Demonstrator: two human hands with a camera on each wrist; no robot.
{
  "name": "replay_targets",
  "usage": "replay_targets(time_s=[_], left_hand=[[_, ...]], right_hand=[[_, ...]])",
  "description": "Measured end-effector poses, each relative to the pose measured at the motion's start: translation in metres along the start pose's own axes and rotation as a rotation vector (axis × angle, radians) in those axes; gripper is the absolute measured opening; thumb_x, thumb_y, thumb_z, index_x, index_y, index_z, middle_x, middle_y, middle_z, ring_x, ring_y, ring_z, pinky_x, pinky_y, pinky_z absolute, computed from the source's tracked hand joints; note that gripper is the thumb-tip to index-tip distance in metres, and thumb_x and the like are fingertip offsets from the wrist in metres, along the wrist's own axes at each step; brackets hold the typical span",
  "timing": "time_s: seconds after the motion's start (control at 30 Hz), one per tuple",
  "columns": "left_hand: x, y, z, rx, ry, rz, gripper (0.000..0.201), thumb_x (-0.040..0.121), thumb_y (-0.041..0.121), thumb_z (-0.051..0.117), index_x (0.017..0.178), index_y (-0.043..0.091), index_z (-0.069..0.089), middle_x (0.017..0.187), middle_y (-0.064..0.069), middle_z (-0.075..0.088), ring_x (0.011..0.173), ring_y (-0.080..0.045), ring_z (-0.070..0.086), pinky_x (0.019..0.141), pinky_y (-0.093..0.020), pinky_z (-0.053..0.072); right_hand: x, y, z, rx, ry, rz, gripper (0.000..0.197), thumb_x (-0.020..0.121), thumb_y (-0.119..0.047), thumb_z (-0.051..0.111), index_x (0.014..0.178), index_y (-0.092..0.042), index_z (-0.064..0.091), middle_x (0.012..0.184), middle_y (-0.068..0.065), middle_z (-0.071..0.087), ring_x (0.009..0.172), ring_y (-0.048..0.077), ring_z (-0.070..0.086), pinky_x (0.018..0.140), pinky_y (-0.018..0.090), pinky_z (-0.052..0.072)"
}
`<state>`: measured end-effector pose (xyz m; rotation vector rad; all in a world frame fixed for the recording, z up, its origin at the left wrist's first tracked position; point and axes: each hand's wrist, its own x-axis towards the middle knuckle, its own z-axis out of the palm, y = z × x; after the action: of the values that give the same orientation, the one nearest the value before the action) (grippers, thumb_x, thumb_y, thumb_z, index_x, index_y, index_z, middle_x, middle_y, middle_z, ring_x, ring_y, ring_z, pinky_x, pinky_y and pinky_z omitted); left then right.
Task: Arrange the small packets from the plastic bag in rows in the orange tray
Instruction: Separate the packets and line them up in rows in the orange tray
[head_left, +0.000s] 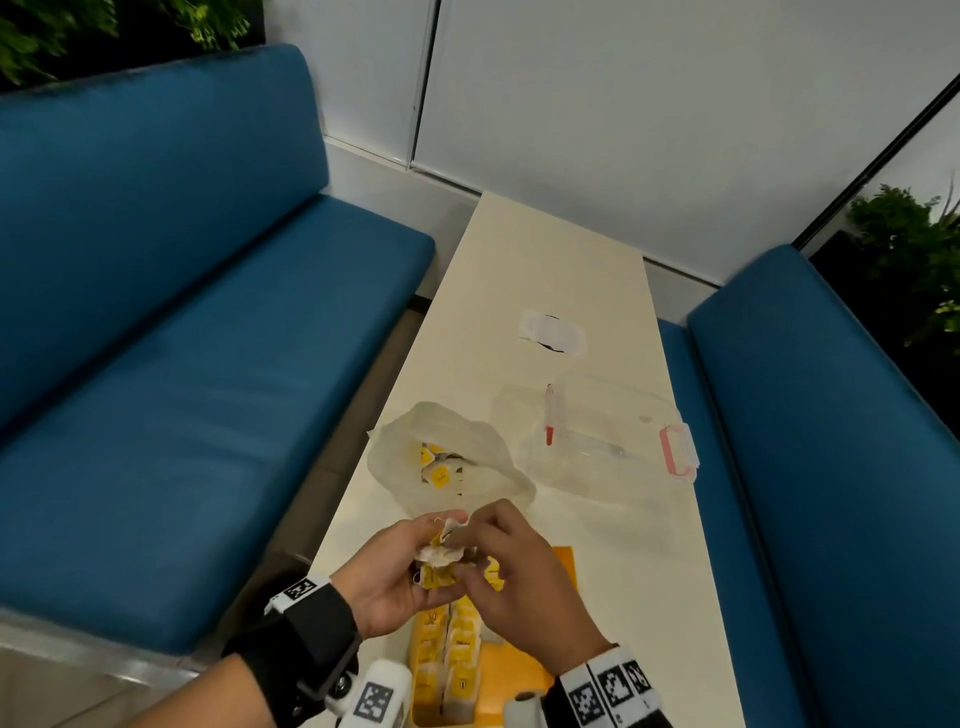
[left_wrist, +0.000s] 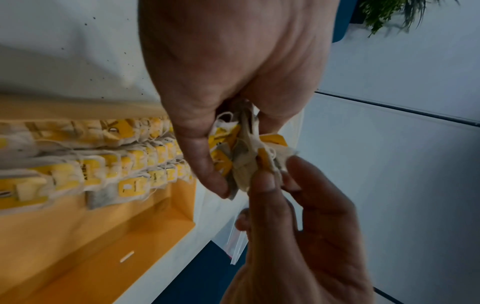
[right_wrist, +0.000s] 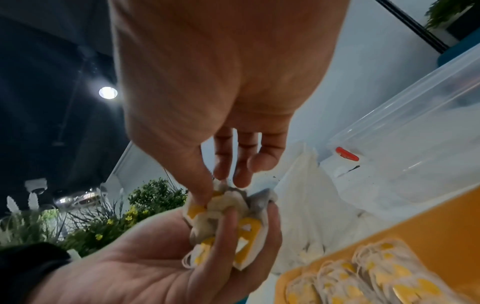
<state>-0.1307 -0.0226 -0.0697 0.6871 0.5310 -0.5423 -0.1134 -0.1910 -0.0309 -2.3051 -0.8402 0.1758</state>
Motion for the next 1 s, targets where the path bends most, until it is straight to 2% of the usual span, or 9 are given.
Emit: replay_targets(time_s=[0.07,0.17,0.27,0.43,0.53,0.63,0.7,0.83,1.0], left_hand=[[-0.001,-0.003,0.002,0.012,-0.011,-0.001,0.032,0.103,0.02,0.051,0.129,0.011,0.068,0.116,-0.019,0.072,0.096,-0.029,0.074,0.087,-0.044,0.059],[-0.003,-0.004,0.002,0.001,-0.019,-0.026,0.034,0.098,0.03,0.058,0.121,0.01,0.073,0.11,-0.017,0.072,0.095,-0.026,0.072,0.081,-0.041,0.06],[-0.004,-0.005,0.0,-0.007,-0.016,-0.048,0.034,0.091,0.043,0.067,0.106,0.014,0.078,0.103,-0.014,0.073,0.094,-0.025,0.069,0.088,-0.045,0.056],[-0.001,-0.008,-0.005,0.028,-0.018,-0.061,0.048,0.086,0.031,0.073,0.127,0.006,0.069,0.116,-0.017,0.071,0.1,-0.026,0.067,0.085,-0.04,0.058],[0.0,-0.008,-0.009,0.009,-0.007,-0.056,0.047,0.084,0.029,0.074,0.124,0.006,0.07,0.109,-0.016,0.072,0.092,-0.026,0.073,0.074,-0.036,0.061],[-0.001,-0.006,-0.011,-0.015,-0.011,-0.054,0.037,0.085,0.028,0.073,0.117,0.009,0.071,0.104,-0.017,0.073,0.092,-0.029,0.074,0.069,-0.036,0.062],[0.001,-0.005,-0.014,-0.018,0.002,-0.049,0.037,0.086,0.027,0.073,0.117,0.008,0.07,0.107,-0.018,0.074,0.092,-0.03,0.074,0.072,-0.037,0.061],[0.002,-0.003,-0.019,-0.021,0.016,-0.025,0.042,0.083,0.027,0.075,0.12,0.008,0.07,0.107,-0.019,0.073,0.088,-0.028,0.073,0.069,-0.037,0.062],[0.002,0.0,-0.028,0.0,0.028,0.025,0.044,0.075,0.027,0.079,0.113,0.007,0.07,0.098,-0.019,0.073,0.084,-0.028,0.071,0.072,-0.038,0.061]], right_hand=[[0.001,0.002,0.005,0.007,0.008,0.011,0.015,0.088,-0.024,0.063,0.101,-0.031,0.068,0.096,-0.024,0.045,0.085,-0.002,0.056,0.073,0.015,0.048],[0.003,0.006,0.008,0.075,0.021,0.058,0.011,0.087,-0.016,0.068,0.094,-0.024,0.071,0.091,-0.023,0.049,0.09,-0.003,0.059,0.077,0.014,0.047],[0.002,0.006,0.006,0.123,0.018,0.103,0.01,0.085,-0.012,0.071,0.089,-0.021,0.071,0.088,-0.022,0.053,0.095,-0.012,0.058,0.081,0.01,0.045],[0.002,0.004,0.001,0.171,0.043,0.165,0.012,0.081,-0.013,0.075,0.082,-0.024,0.07,0.088,-0.011,0.062,0.08,0.006,0.061,0.067,0.01,0.041],[0.002,0.001,-0.004,0.277,0.098,0.219,0.024,0.078,-0.008,0.077,0.075,-0.029,0.067,0.084,-0.012,0.064,0.076,0.006,0.062,0.065,0.011,0.043],[0.003,0.003,-0.009,0.355,0.105,0.276,0.019,0.08,-0.007,0.075,0.077,-0.025,0.069,0.082,-0.007,0.069,0.073,0.009,0.063,0.067,0.024,0.051],[0.004,0.003,-0.014,0.407,0.105,0.316,0.01,0.083,-0.009,0.073,0.081,-0.018,0.07,0.079,0.001,0.072,0.072,0.018,0.067,0.066,0.032,0.055],[0.006,0.002,-0.023,0.511,0.13,0.372,0.005,0.088,-0.006,0.07,0.085,-0.007,0.067,0.064,0.015,0.07,0.057,0.017,0.065,0.054,0.019,0.044],[0.001,0.023,-0.022,0.399,0.17,0.459,0.008,0.083,-0.008,0.076,0.078,-0.013,0.072,0.062,0.002,0.069,0.057,0.014,0.061,0.059,0.023,0.049]])
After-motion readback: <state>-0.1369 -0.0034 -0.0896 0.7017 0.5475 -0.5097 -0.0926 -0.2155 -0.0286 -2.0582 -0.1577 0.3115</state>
